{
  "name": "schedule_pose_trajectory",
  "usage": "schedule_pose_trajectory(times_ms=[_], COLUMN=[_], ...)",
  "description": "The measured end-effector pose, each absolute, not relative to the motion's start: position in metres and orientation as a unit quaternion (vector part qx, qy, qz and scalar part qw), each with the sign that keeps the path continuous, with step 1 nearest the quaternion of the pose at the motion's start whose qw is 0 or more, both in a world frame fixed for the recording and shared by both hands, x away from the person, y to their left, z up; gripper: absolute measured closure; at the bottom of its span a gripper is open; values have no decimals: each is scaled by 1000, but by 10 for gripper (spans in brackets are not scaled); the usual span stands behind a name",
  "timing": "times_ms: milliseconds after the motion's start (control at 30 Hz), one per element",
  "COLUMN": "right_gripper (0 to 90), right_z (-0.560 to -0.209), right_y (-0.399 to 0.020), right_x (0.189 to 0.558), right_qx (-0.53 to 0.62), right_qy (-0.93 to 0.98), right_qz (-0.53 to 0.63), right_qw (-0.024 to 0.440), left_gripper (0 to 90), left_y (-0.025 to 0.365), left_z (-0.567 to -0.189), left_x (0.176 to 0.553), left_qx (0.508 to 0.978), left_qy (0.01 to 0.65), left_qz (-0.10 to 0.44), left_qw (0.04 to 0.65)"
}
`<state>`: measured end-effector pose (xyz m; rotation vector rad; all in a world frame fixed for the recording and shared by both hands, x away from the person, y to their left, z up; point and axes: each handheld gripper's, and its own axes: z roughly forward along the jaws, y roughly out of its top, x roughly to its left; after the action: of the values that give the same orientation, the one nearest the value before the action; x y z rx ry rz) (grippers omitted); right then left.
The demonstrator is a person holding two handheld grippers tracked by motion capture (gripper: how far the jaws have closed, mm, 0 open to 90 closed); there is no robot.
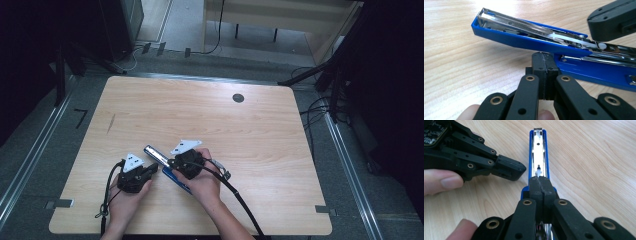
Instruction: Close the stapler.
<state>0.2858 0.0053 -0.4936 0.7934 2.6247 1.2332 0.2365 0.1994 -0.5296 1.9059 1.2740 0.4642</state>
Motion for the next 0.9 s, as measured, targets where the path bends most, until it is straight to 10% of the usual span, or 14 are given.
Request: schedule_pose_trajectory(times_ms=[900], right_gripper=[900], right_z=[-496], right_y=[22], right_x=[296], right_qx=[260], right_qy=[878], right_qz=[396], right_qw=[73], left_gripper=[900], left_y=[180], left_z=[-531], left_x=[238], left_qx=[766], left_qy=[493], left_qz=[202], left_qw=[359])
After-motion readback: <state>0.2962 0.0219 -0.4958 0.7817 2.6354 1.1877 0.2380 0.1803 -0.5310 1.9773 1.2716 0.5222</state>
